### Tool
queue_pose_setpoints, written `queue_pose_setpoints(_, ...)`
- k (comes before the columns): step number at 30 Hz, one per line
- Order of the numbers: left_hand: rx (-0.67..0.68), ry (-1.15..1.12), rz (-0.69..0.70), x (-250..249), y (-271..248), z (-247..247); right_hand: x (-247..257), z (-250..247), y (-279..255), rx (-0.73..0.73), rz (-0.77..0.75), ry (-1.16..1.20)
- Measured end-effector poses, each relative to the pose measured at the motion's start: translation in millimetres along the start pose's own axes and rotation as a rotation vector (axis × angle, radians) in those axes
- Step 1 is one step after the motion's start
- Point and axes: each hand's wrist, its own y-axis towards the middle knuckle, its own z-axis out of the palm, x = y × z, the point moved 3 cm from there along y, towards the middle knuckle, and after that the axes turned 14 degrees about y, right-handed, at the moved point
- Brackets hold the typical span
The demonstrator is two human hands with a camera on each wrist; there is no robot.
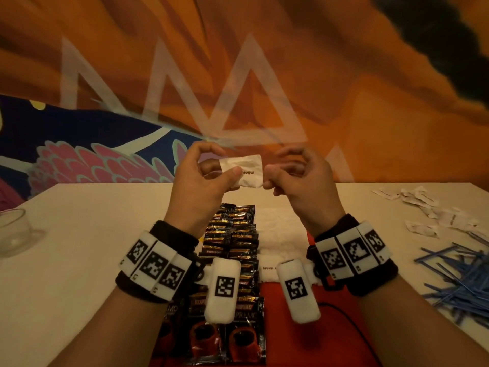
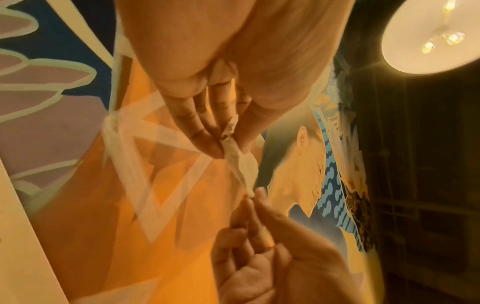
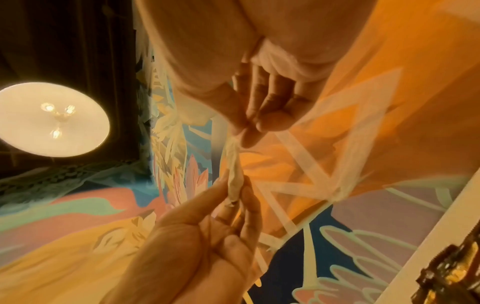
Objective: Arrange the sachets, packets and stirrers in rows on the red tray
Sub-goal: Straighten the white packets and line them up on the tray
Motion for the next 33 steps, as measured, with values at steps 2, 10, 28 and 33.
queue_pose_setpoints(2,0.0,0.029,0.023,0.7,-0.2,0.6,3.5,0.5,0.0,0.082,-0.088,-0.078)
queue_pose_setpoints(10,0.141,0.114,0.137,-4.4,-4.3,6.5,-1.5,3.0,-0.3,0.152,-0.02,-0.025)
queue_pose_setpoints(28,0.112,0.376,0.299,-13.4,-4.2,2.4,-4.9,-4.8,2.5,0.107,0.045,0.205)
queue_pose_setpoints(33,0.092,0.343,0.296,-15.9,-4.7,1.2,-4.5,-5.6,3.0,0.109,0.057,0.177)
